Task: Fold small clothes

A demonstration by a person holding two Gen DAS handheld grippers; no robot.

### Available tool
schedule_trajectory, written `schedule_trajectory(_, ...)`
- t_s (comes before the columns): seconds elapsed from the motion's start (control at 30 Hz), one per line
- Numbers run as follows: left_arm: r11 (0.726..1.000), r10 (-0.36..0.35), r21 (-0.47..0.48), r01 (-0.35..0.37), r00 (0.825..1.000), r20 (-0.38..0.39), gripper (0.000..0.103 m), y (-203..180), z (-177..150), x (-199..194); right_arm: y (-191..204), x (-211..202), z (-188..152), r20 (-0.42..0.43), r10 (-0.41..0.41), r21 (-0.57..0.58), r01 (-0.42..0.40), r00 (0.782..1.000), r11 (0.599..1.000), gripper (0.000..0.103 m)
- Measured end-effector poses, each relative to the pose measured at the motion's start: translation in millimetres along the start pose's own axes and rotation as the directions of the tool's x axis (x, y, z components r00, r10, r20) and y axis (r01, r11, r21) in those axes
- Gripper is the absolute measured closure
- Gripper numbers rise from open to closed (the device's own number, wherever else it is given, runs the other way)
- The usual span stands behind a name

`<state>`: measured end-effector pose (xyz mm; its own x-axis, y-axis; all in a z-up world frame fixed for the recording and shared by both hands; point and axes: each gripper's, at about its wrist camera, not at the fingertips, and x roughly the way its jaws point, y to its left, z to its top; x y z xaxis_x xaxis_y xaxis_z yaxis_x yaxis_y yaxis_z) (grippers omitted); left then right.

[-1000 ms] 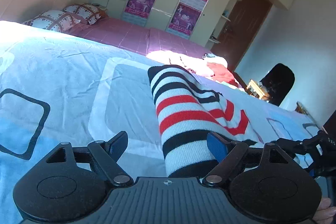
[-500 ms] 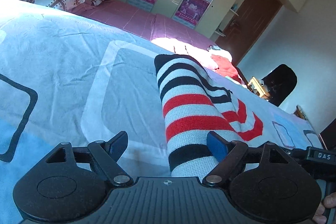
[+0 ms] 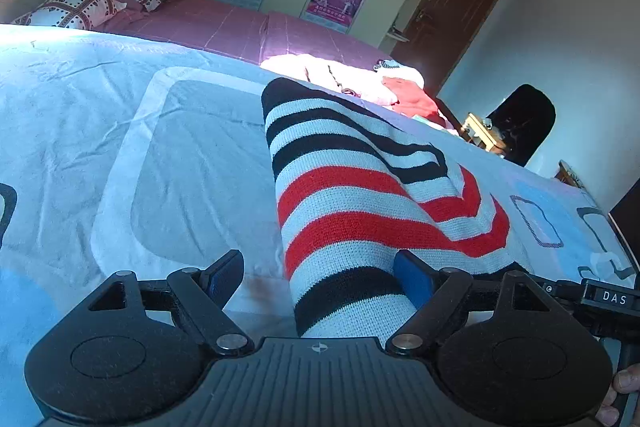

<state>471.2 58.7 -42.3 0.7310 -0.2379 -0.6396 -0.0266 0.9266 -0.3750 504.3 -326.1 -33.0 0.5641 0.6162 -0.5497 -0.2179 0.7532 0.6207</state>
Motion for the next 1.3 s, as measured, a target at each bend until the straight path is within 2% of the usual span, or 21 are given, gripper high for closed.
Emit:
schedule_trajectory(0.13, 1.0, -0.007, 0.003, 0.006, 0.999, 0.05, 0.022, 2.7, 6.0, -10.3, 2.3, -3.2, 14.0, 0.037, 0.028, -0.009, -0.028, 0.999, 1.0, 0.06)
schedule_trajectory(0.23, 0.999, 0.006, -0.037, -0.004, 0.998, 0.062, 0.022, 12.4, 9.6, -11.0, -12.6, 8.5, 32.0, 0.048, 0.06, 0.051, -0.063, 0.997, 0.997, 0.06)
schedule_trajectory(0.37, 0.998, 0.015, -0.062, -0.012, 0.999, 0.037, 0.022, 19.6, 10.7, -4.2, -18.9, 34.7, 44.8, 0.016, 0.06, 0.056, -0.061, 0.998, 0.997, 0.06)
schedule_trajectory(0.5, 0.998, 0.014, -0.066, -0.013, 1.0, 0.013, 0.021, 19.8, 10.1, 4.1, -10.0, 45.5, 48.5, 0.009, 0.024, -0.033, -0.024, 1.0, 0.999, 0.066)
schedule_trajectory(0.6, 0.997, 0.01, -0.075, -0.009, 1.0, 0.01, 0.021, 18.8, 7.8, 7.8, 5.8, 49.4, 49.0, 0.002, -0.043, -0.132, 0.043, 0.999, 0.99, 0.064)
schedule_trajectory(0.7, 0.996, 0.007, -0.094, -0.005, 1.0, 0.013, 0.022, 19.1, 6.0, 9.0, 19.5, 46.8, 47.3, 0.039, -0.073, -0.233, 0.08, 0.997, 0.969, 0.088)
schedule_trajectory(0.73, 0.996, 0.009, -0.091, -0.007, 1.0, 0.021, 0.022, 17.7, 5.9, 7.8, 24.2, 43.8, 46.7, 0.057, -0.077, -0.264, 0.09, 0.995, 0.96, 0.092)
schedule_trajectory(0.8, 0.998, 0.008, -0.059, -0.005, 0.999, 0.041, 0.022, 10.5, 5.9, 5.1, 34.1, 32.8, 44.5, 0.113, -0.078, -0.322, 0.11, 0.991, 0.94, 0.092)
schedule_trajectory(0.87, 1.0, 0.013, -0.023, -0.012, 1.0, 0.022, 0.022, 2.4, 5.9, 8.8, 39.1, 22.2, 43.6, 0.161, -0.067, -0.351, 0.121, 0.985, 0.929, 0.093)
schedule_trajectory(1.07, 0.999, 0.021, -0.031, -0.022, 0.999, -0.027, 0.021, -3.0, 7.8, 21.4, 6.6, 42.1, 45.4, 0.083, -0.124, -0.244, 0.141, 0.989, 0.959, 0.092)
schedule_trajectory(1.17, 0.999, 0.052, -0.01, -0.052, 0.998, -0.034, 0.01, -6.5, 7.2, 27.4, -4.2, 44.4, 45.8, 0.08, -0.146, -0.193, 0.159, 0.986, 0.968, 0.089)
schedule_trajectory(1.23, 0.999, 0.052, -0.01, -0.052, 0.998, -0.031, 0.009, -6.7, 6.9, 29.2, -2.5, 40.3, 48.0, 0.073, -0.171, -0.161, 0.181, 0.983, 0.97, 0.076)
schedule_trajectory(1.27, 0.998, 0.055, -0.006, -0.056, 0.998, -0.027, 0.01, -7.5, 8.1, 26.0, -0.7, 32.6, 49.1, 0.074, -0.171, -0.147, 0.18, 0.983, 0.973, 0.074)
schedule_trajectory(1.3, 0.998, 0.055, -0.005, -0.055, 0.998, -0.016, 0.011, -7.9, 8.9, 20.5, 0.8, 22.3, 49.7, 0.076, -0.153, -0.132, 0.162, 0.985, 0.978, 0.067)
